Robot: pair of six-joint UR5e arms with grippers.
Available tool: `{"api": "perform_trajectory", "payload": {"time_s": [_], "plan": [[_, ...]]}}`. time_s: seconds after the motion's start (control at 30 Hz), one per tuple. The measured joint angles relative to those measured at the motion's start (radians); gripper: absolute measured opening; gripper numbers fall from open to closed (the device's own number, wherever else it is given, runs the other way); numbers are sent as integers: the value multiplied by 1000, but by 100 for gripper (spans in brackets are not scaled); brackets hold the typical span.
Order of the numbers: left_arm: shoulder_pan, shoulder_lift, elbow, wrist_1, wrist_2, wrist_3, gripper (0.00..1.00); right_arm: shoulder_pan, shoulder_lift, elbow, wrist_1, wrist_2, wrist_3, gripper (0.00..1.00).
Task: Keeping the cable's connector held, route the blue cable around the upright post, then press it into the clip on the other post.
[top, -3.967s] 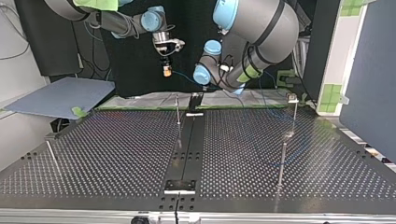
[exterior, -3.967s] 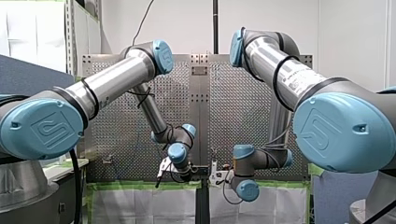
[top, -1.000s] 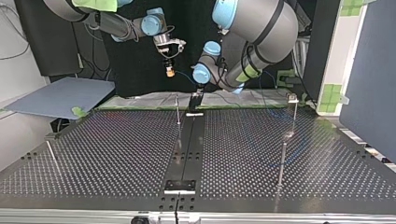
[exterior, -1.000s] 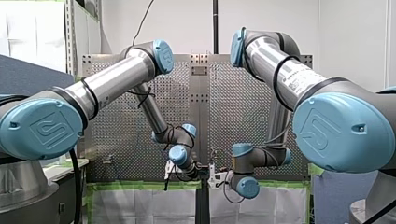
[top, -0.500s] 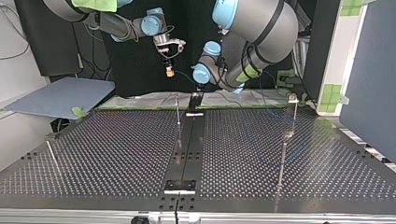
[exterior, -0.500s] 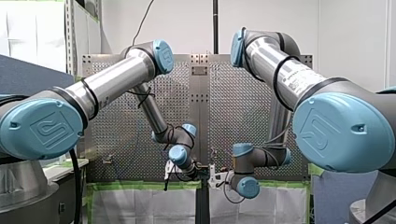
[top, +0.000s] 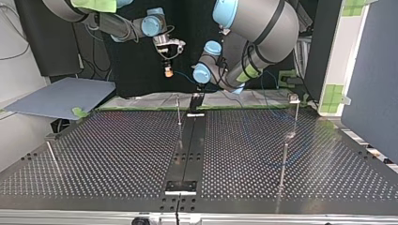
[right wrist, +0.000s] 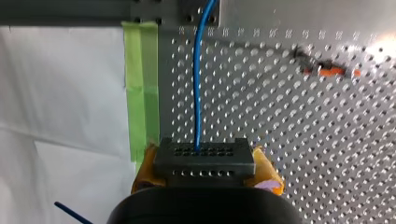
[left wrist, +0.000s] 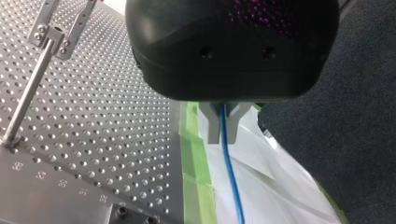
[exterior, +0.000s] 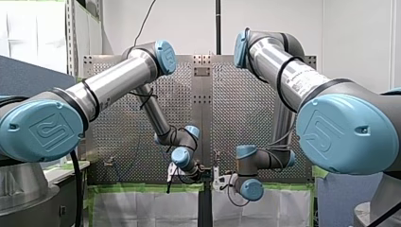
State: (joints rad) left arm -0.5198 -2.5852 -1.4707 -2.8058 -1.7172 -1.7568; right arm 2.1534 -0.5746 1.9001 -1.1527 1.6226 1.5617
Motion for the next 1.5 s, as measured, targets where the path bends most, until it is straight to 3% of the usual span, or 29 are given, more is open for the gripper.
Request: {"api": "perform_trajectory", "payload": {"time_s": [0.03, 0.27, 0.53, 0.87, 1.13, 1.5], "plan": [[0, 0, 0, 0, 0, 1, 0, -1, 0, 0, 2, 7, -2, 0], [-3, 0, 0, 5, -5, 19, 0, -8, 0, 0, 12, 48, -22, 0], [-7, 1, 0, 25, -12, 22, 0, -12, 1, 0, 13, 52, -26, 0], [-25, 4, -5, 40, -65, 20, 0, -24, 0, -3, 19, 52, -25, 0], [-30, 42, -67, 105, -96, -14, 0, -38, 0, -8, 25, 52, -26, 0], [-67, 78, -151, 199, -185, -27, 0, -60, 0, -12, 36, 52, -22, 0]]}}
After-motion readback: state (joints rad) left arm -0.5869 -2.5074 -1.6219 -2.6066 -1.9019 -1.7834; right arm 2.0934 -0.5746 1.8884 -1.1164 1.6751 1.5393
